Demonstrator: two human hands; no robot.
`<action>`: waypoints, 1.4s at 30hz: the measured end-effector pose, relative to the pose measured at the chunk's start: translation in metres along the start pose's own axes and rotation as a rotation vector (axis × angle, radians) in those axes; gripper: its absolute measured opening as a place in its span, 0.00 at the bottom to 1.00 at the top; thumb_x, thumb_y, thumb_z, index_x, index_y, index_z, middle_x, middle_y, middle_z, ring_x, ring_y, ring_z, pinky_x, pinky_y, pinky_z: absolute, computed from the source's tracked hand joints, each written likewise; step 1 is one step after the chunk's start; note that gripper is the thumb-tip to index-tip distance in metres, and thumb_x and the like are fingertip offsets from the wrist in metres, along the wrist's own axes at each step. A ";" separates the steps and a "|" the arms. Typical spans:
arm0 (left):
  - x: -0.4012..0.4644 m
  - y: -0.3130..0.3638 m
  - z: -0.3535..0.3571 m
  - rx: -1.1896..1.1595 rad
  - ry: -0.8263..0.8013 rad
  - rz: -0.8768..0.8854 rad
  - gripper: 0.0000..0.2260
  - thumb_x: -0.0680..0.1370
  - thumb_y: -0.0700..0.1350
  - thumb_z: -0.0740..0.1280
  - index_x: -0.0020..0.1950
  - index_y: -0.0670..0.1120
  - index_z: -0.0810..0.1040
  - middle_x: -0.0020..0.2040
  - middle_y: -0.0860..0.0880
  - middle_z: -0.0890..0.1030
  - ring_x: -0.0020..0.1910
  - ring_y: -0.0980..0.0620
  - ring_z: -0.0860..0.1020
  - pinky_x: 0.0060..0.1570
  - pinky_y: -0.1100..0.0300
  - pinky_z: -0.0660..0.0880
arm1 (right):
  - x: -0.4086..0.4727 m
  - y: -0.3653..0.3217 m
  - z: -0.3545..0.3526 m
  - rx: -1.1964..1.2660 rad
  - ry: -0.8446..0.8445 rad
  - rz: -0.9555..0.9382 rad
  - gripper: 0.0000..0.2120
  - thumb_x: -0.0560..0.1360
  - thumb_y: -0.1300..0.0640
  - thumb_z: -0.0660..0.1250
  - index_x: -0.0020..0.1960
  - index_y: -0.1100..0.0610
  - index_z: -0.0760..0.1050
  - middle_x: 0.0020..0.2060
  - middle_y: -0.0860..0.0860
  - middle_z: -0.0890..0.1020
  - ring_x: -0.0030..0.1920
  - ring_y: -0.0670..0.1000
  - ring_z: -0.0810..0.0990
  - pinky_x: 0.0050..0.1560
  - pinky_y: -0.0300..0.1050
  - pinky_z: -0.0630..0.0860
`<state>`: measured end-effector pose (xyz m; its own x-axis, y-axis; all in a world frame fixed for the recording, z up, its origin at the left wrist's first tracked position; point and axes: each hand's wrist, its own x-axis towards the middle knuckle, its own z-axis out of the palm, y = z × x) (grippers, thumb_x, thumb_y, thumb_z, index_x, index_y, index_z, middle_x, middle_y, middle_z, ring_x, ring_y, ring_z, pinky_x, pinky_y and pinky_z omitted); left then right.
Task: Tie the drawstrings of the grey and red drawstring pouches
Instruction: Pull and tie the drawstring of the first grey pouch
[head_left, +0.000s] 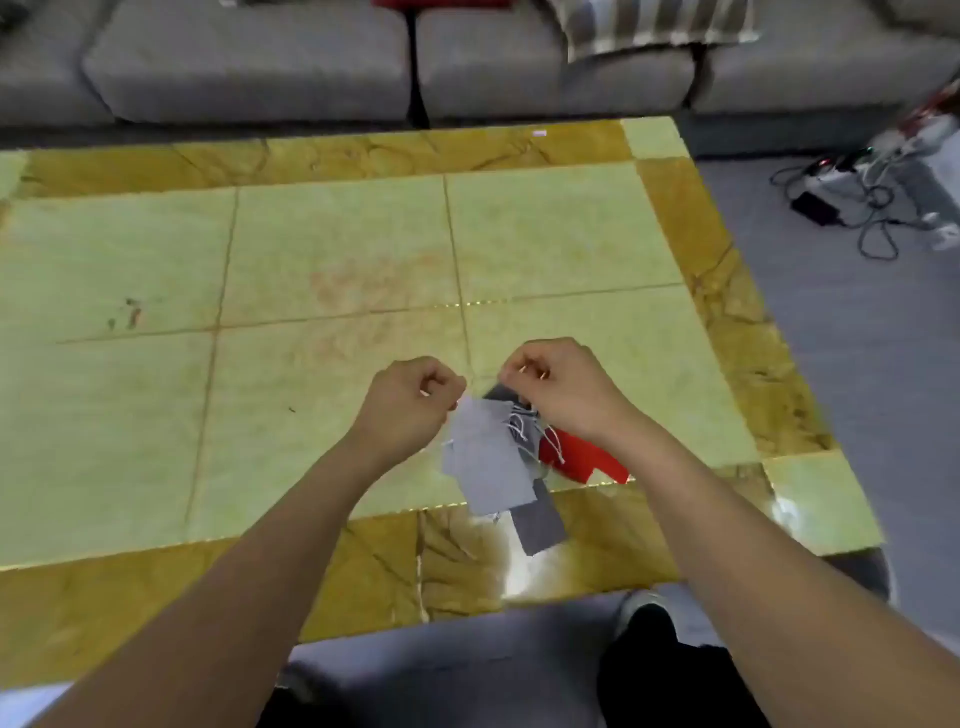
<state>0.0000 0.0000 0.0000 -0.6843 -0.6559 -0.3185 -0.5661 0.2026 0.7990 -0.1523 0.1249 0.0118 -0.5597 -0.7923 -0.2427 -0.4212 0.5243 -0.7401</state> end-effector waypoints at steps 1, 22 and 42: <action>0.004 -0.014 0.014 0.046 0.010 0.060 0.06 0.77 0.47 0.68 0.42 0.47 0.81 0.38 0.52 0.83 0.38 0.54 0.81 0.39 0.59 0.76 | 0.004 0.017 0.010 -0.009 0.017 -0.064 0.05 0.75 0.56 0.70 0.42 0.55 0.82 0.33 0.50 0.83 0.35 0.48 0.80 0.39 0.43 0.75; -0.017 -0.113 0.050 0.273 0.156 0.374 0.03 0.75 0.42 0.72 0.48 0.46 0.84 0.41 0.51 0.84 0.38 0.57 0.79 0.39 0.64 0.70 | -0.028 0.055 0.052 -0.181 0.184 -0.294 0.03 0.69 0.60 0.76 0.43 0.57 0.84 0.31 0.49 0.82 0.32 0.47 0.79 0.36 0.45 0.76; -0.046 -0.059 -0.045 -1.322 0.149 0.182 0.18 0.83 0.46 0.59 0.34 0.48 0.75 0.46 0.52 0.82 0.38 0.55 0.75 0.42 0.63 0.67 | -0.039 -0.010 0.047 1.417 -0.327 -0.236 0.18 0.80 0.55 0.60 0.31 0.56 0.68 0.56 0.52 0.84 0.37 0.47 0.78 0.31 0.36 0.70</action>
<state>0.0855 -0.0145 -0.0099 -0.5975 -0.7847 -0.1650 0.4506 -0.4988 0.7404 -0.0929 0.1356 -0.0013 -0.3150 -0.9489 -0.0173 0.6648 -0.2076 -0.7176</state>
